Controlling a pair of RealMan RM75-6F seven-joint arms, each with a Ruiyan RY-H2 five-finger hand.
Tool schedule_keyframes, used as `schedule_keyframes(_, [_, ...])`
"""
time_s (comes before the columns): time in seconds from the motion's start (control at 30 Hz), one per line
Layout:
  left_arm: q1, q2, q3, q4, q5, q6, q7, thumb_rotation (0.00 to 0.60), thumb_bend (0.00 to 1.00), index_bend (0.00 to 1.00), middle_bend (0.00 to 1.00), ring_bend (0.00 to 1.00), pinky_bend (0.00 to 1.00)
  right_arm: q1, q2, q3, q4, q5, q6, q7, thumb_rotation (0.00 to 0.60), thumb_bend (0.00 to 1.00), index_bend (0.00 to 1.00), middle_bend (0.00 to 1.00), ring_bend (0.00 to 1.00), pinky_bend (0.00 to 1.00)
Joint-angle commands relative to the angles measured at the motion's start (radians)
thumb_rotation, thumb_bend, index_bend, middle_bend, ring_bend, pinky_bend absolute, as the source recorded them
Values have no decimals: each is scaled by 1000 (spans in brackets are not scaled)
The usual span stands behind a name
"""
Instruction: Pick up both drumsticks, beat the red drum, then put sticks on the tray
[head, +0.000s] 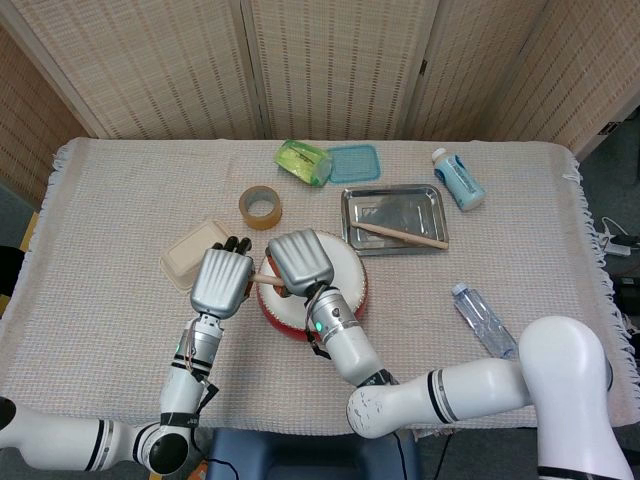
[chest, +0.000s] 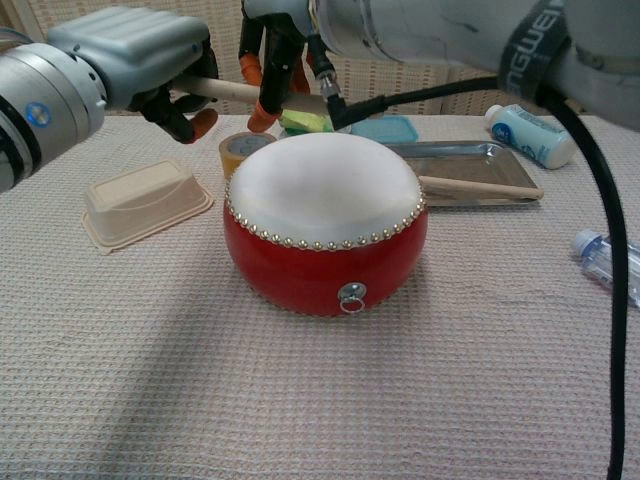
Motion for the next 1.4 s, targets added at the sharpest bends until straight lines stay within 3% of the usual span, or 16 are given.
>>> schedule_keyframes(0.03, [0,0,1,2,5,-1,-1,600,490,222,256,212,440,0,-1,-1,3,-1,0,-3,600,180,865,805,676,802])
schedule_keyframes(0.4, [7,13,-1,6,7,-12,-17,600,444,55,87,34,239,-6,1,-5,7,3,-5,-16,600,180,873,811,683,802])
schedule_keyframes(0.87, [26,50,-2,-3,4,-22,-44,600,443,0,46,0,198,-36,50,-23,-24,-13,-18,-18,600,181,892,821,696,803])
schedule_keyframes(1.13, [51,89,1,19,1,-36,-91,600,444,0,45,0,196,-81,142,-64,-122,-38,-12,-30,600,181,892,821,696,803])
schedule_keyframes(1.4, [88,136,4,41,-21,-56,-155,600,444,1,57,3,198,-185,309,-118,-267,-125,-12,30,600,181,891,821,696,803])
